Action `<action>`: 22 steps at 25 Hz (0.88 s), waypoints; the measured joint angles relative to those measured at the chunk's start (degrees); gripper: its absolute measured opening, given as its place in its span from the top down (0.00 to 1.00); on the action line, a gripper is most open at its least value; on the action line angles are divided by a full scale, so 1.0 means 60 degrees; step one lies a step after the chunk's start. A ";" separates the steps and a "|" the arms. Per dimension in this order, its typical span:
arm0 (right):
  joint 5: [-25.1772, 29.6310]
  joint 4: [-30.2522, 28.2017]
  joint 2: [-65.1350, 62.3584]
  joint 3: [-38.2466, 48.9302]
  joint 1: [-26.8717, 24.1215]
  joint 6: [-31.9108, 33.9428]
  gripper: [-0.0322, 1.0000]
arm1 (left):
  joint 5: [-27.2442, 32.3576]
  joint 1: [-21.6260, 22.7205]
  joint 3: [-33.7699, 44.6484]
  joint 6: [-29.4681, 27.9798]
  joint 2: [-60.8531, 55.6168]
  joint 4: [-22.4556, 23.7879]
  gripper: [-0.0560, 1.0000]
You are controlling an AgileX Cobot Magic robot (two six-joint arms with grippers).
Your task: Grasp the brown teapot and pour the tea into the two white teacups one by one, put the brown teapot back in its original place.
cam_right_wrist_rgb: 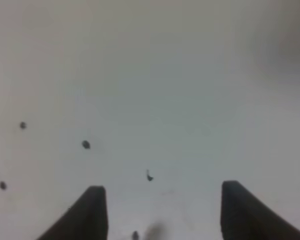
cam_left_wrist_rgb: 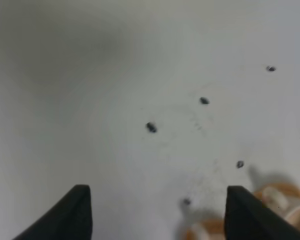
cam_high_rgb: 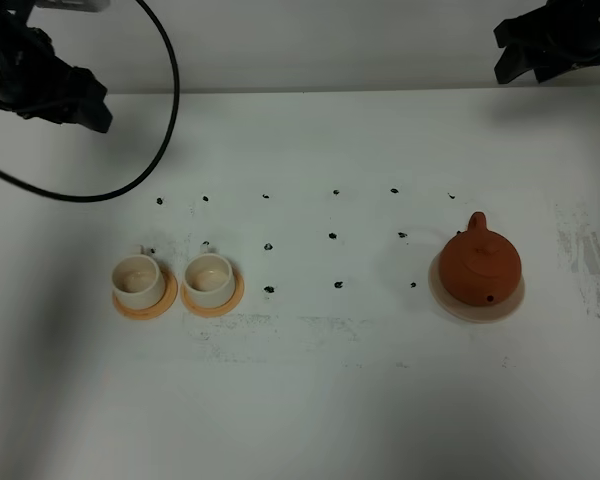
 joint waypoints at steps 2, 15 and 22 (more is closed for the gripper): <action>0.0013 0.0267 -0.0194 0.0069 0.0000 0.0049 0.47 | -0.0732 0.0000 0.0959 0.0000 -0.0991 0.0281 0.39; -0.0267 0.0806 -0.2585 0.2596 0.0367 -0.0029 0.51 | -0.2788 0.0000 0.5469 -0.0298 -0.5808 0.1224 0.39; -0.2502 0.1442 -0.4297 0.5555 0.0395 -0.0997 0.53 | -0.2474 0.0000 0.6804 -0.1318 -0.8051 0.1517 0.39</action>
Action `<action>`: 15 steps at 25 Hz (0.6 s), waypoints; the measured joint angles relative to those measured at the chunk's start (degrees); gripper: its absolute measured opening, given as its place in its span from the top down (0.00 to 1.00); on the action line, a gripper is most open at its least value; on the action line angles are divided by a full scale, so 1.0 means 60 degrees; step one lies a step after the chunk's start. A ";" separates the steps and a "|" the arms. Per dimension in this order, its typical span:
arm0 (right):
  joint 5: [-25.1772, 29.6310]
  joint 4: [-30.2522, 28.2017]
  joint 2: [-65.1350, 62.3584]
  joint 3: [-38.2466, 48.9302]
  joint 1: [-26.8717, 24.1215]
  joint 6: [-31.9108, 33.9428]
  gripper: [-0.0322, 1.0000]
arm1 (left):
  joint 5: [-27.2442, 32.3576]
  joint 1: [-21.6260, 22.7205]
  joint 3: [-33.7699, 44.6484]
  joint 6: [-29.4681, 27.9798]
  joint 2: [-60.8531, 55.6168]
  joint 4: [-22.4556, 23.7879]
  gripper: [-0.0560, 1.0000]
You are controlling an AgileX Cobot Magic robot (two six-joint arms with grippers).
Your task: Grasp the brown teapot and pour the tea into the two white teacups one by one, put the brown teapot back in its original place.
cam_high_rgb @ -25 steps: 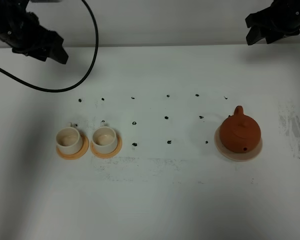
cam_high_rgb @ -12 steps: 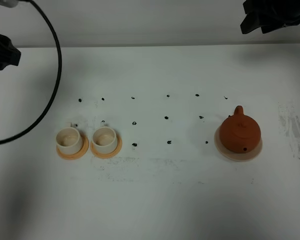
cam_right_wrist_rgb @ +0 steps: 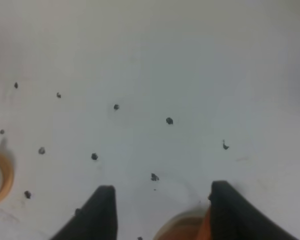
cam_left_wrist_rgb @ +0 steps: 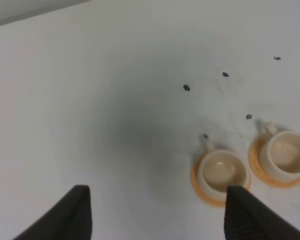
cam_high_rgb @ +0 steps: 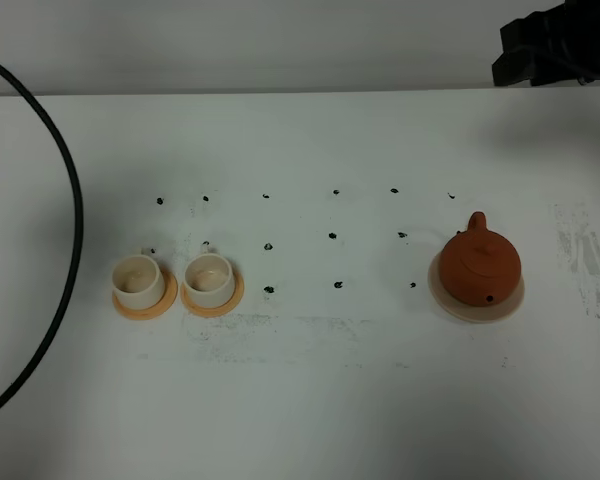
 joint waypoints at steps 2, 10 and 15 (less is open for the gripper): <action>-0.0323 -0.0011 -0.0148 0.0577 0.0116 -0.0459 0.53 | 0.0403 0.0000 0.0282 -0.0394 -0.0552 0.0347 0.39; -0.0915 -0.0023 -0.0149 0.1270 0.1314 -0.0910 0.54 | 0.1646 0.0000 0.1387 -0.2149 -0.2686 0.1685 0.39; -0.1518 0.0010 -0.0149 0.1270 0.2012 -0.0928 0.54 | 0.2852 0.0000 0.1941 -0.2392 -0.4391 0.1600 0.39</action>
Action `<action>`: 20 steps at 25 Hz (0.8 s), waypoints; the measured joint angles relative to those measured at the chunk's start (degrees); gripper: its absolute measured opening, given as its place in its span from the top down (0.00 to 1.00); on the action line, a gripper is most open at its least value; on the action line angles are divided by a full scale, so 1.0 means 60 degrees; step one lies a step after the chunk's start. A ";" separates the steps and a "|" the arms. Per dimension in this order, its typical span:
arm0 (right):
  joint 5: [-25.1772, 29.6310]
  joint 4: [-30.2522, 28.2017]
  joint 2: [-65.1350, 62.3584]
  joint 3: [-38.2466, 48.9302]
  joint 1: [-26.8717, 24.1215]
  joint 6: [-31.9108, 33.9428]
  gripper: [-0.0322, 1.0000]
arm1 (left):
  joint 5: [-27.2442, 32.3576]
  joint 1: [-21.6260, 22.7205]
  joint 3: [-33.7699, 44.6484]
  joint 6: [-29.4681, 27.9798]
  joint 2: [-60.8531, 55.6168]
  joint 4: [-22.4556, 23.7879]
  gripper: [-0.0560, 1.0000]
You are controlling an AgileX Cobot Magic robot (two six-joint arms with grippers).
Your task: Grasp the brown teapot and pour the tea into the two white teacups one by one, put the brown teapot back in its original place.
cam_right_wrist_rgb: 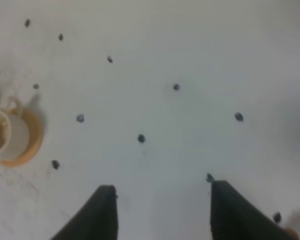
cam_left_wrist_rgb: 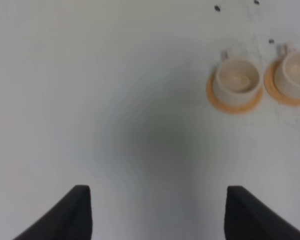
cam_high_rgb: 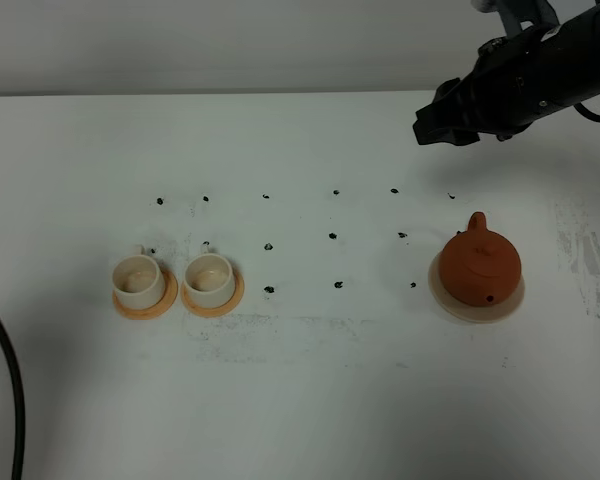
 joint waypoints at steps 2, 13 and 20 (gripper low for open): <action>-0.0128 0.0004 0.0000 0.0000 0.0259 -0.0061 0.54 | 0.0313 0.0000 0.0332 -0.0034 -0.0616 -0.0085 0.39; -0.0444 -0.0546 0.0123 0.0000 0.0545 -0.0018 0.54 | 0.1046 0.0000 0.2149 -0.0052 -0.3286 -0.0694 0.39; -0.0344 -0.1612 0.0775 0.0000 0.0545 0.0932 0.54 | 0.1110 0.0000 0.2161 -0.0064 -0.4107 -0.0713 0.39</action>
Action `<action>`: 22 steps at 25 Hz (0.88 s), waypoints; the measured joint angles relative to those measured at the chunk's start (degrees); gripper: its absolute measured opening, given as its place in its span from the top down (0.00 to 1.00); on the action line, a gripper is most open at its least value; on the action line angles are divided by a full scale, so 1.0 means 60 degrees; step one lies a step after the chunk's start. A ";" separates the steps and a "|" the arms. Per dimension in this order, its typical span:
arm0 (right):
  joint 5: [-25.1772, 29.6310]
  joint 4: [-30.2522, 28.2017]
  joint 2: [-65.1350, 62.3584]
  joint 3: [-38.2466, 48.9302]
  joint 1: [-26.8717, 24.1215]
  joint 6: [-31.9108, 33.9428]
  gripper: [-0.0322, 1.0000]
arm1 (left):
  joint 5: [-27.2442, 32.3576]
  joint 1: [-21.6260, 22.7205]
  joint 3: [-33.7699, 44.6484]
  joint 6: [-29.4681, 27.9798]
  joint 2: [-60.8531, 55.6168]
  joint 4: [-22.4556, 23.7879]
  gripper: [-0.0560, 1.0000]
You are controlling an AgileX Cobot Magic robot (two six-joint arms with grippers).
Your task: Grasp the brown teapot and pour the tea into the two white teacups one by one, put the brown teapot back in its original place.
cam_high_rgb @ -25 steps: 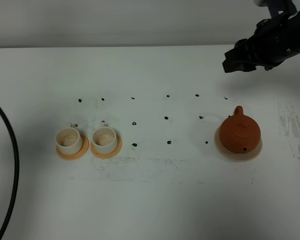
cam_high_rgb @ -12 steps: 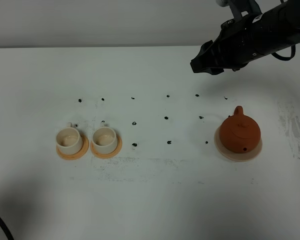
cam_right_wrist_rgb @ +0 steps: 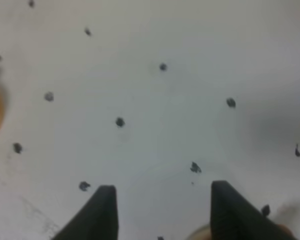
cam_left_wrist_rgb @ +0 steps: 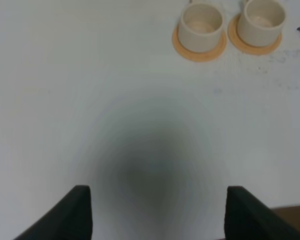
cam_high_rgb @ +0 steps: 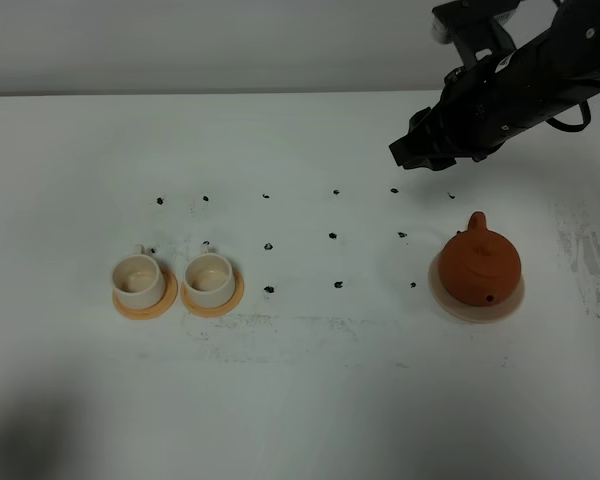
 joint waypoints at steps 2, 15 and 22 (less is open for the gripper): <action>0.0038 -0.0236 0.0178 0.0000 0.0000 0.0152 0.54 | 0.0000 0.0000 0.0000 0.0000 -0.0020 0.0000 0.39; -0.0005 -0.2169 0.0925 0.0000 0.0000 0.1398 0.52 | -0.0001 0.0000 0.0017 0.0000 -0.0560 0.0000 0.39; -0.0073 -0.3280 0.0925 0.0000 -0.0073 0.2515 0.45 | 0.0008 0.0000 0.0026 0.0000 -0.1619 0.0000 0.39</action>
